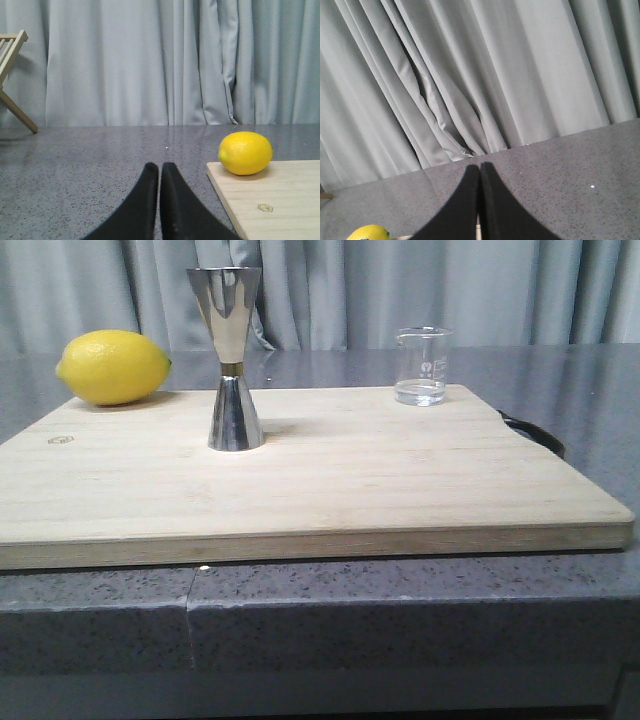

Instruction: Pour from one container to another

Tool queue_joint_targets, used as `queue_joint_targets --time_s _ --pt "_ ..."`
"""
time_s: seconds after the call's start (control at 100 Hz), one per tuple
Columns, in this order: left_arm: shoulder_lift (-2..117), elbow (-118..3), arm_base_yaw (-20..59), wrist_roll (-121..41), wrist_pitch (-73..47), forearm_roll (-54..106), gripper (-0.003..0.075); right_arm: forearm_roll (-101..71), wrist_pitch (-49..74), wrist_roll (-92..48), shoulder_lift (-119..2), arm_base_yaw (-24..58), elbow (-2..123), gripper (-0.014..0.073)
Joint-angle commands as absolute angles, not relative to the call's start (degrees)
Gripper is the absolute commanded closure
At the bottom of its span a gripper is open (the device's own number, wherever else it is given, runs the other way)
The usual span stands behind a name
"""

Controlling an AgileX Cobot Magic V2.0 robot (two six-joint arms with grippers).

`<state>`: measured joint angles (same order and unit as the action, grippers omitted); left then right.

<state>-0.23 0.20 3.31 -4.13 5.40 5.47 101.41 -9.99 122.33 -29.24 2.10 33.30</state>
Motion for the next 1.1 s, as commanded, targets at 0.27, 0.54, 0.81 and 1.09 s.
queue_joint_targets --time_s 0.27,0.54,0.81,1.09 --pt "0.1 2.2 3.1 -4.4 10.1 6.1 0.0739 101.0 -8.6 122.1 -29.7 2.2 34.9 0.0669" --pt "0.1 2.2 3.1 -4.4 10.1 6.1 0.0739 102.3 -8.2 122.1 -29.7 2.2 34.9 0.0669" --pt "0.1 2.2 3.1 -4.4 10.1 6.1 0.0739 48.5 -1.0 61.6 -28.6 2.2 29.9 0.0669" --pt "0.1 2.2 3.1 -4.4 10.1 6.1 0.0739 15.0 1.7 18.6 -15.5 1.2 18.8 0.0669"
